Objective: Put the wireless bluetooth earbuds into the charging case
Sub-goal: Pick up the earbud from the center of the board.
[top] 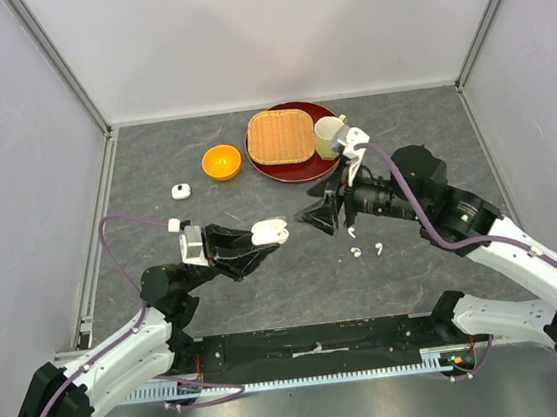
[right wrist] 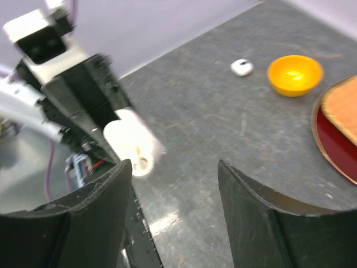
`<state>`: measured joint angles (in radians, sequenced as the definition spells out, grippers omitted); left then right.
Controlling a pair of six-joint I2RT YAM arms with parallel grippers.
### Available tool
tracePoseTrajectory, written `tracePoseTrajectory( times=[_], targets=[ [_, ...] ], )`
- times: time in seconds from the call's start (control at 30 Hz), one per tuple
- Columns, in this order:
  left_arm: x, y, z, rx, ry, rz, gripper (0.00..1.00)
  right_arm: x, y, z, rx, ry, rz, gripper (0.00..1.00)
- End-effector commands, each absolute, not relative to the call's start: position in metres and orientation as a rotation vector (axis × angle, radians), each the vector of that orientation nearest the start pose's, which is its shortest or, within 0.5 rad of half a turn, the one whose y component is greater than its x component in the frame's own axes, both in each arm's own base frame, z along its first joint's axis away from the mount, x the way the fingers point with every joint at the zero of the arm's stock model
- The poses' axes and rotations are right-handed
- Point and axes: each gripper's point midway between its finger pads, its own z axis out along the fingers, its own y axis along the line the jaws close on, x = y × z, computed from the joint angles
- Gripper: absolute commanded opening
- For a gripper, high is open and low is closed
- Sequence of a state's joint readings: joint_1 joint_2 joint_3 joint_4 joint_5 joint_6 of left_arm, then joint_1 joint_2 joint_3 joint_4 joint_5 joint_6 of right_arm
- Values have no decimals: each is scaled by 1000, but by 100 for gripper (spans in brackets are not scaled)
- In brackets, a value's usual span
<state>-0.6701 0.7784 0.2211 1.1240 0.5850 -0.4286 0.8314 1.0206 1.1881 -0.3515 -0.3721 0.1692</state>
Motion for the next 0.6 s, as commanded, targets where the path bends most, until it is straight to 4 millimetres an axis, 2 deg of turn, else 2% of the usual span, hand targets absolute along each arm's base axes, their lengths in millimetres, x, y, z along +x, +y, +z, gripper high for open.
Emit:
tracePoseTrajectory(
  times=[0.0,0.03,0.1,0.2,0.23,0.27,0.3,0.33,0.4,0.43,0.57],
  targets=[
    [140,-251,308,713,924,-1219,2,211,254,382,-499,1630,851,73],
    [139,-249,310,713,916,-1213,2,212,243,382,-436,1631,836,73],
    [141,-249,308,710,929,-1196,2,224,221,376,-317,1656,735,69],
    [141,-246,307,711,929,-1176,2,238,193,344,-180,1762,586,64],
    [141,-246,307,711,930,-1173,2,243,186,318,-162,1851,514,62],
    [140,-245,308,712,927,-1170,2,247,181,307,-113,1893,488,61],
    [140,-245,307,712,931,-1167,2,248,180,293,-111,1936,467,59],
    [139,-244,308,713,926,-1167,2,250,176,270,-110,2004,425,59],
    [139,-244,307,714,930,-1168,2,248,177,247,-121,2070,417,59],
    [138,-243,307,712,929,-1170,2,246,178,225,-141,2127,393,58],
    [139,-241,306,697,931,-1160,2,234,189,178,-224,2268,407,54]
  ],
)
